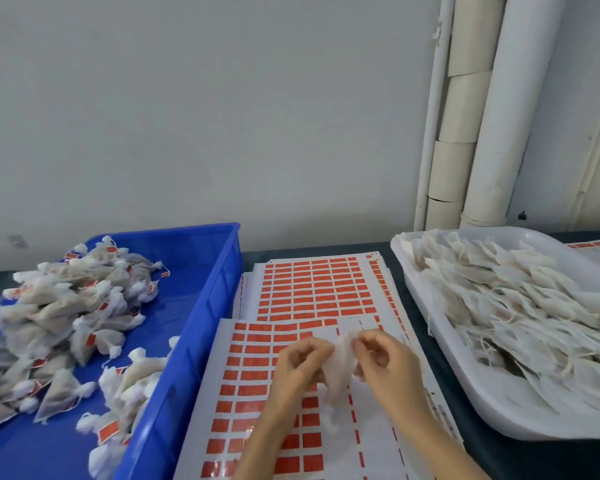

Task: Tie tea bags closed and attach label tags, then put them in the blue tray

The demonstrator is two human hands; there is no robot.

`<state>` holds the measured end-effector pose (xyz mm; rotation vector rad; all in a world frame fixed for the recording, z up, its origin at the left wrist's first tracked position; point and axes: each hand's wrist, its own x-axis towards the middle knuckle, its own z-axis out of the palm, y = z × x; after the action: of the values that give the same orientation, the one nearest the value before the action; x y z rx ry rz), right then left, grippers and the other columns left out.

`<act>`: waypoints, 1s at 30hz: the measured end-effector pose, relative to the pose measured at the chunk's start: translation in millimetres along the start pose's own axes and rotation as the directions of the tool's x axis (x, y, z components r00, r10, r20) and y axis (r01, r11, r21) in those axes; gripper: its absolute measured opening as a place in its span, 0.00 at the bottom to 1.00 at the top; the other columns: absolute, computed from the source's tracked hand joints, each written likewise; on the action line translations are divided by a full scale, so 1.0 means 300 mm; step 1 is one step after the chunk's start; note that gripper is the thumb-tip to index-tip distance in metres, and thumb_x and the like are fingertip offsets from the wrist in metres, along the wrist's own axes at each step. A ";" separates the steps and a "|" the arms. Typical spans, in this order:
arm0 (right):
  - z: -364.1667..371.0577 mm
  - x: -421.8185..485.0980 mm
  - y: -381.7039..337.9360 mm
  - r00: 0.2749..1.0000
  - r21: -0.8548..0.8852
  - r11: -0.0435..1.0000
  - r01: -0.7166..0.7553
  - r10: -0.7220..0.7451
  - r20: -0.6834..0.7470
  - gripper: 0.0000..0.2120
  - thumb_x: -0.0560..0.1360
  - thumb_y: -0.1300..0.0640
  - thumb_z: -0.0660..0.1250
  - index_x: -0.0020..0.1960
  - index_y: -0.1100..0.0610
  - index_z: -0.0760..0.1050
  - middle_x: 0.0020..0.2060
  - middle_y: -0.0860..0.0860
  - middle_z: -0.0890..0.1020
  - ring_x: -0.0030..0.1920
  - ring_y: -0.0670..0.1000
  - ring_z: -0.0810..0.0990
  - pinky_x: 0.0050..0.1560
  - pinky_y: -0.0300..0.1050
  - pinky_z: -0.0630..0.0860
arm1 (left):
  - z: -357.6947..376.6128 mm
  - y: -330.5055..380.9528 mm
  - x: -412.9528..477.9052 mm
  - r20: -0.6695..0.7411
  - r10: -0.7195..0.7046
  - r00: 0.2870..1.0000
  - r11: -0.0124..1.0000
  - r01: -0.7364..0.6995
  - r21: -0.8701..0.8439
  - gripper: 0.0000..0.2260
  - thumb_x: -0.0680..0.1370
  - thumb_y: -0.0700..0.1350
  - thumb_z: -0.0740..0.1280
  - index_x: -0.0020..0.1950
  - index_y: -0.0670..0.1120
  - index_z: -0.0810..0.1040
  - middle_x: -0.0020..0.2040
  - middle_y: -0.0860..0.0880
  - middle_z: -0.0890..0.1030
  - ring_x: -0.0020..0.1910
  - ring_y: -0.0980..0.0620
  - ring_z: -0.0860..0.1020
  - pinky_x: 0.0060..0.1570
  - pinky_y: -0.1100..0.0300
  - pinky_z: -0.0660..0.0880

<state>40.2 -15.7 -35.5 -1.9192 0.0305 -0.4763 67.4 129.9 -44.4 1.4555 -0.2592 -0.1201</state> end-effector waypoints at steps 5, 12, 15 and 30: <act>0.073 0.084 0.061 0.951 0.308 0.910 -0.277 0.214 0.223 0.06 0.76 0.61 0.67 0.47 0.52 0.81 0.40 0.46 0.84 0.44 0.48 0.83 0.41 0.33 0.78 | -0.014 -0.049 0.052 -0.093 -0.033 0.995 0.999 0.032 -0.017 0.18 0.76 0.53 0.66 0.45 0.37 0.81 0.41 0.40 0.83 0.39 0.44 0.81 0.40 0.59 0.79; 0.064 0.092 0.094 0.882 0.477 0.755 -0.450 0.290 0.372 0.11 0.78 0.62 0.64 0.46 0.51 0.84 0.44 0.53 0.85 0.45 0.52 0.85 0.43 0.40 0.80 | -0.036 -0.097 0.084 -0.040 0.059 0.997 0.952 -0.044 0.303 0.15 0.71 0.52 0.73 0.55 0.52 0.78 0.51 0.54 0.82 0.51 0.52 0.80 0.47 0.65 0.78; 0.071 0.101 0.109 0.891 0.475 0.769 -0.428 0.273 0.363 0.09 0.77 0.63 0.66 0.49 0.53 0.84 0.47 0.54 0.85 0.49 0.54 0.84 0.51 0.49 0.81 | -0.008 -0.076 0.085 -0.024 0.111 0.994 0.926 -0.094 0.367 0.08 0.74 0.51 0.72 0.51 0.60 0.79 0.49 0.58 0.82 0.50 0.54 0.81 0.46 0.67 0.77; 0.078 0.114 0.124 0.977 0.438 0.876 -0.203 0.213 0.028 0.11 0.69 0.45 0.69 0.46 0.51 0.81 0.38 0.44 0.85 0.39 0.45 0.83 0.35 0.32 0.77 | -0.035 -0.132 0.106 -0.332 0.072 0.941 0.956 0.030 0.292 0.06 0.77 0.47 0.68 0.54 0.50 0.77 0.49 0.56 0.81 0.48 0.54 0.79 0.35 0.74 0.74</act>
<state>86.9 -18.0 -65.5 -1.4456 0.1323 -0.3238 103.6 128.1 -81.4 1.7389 -0.0079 0.1965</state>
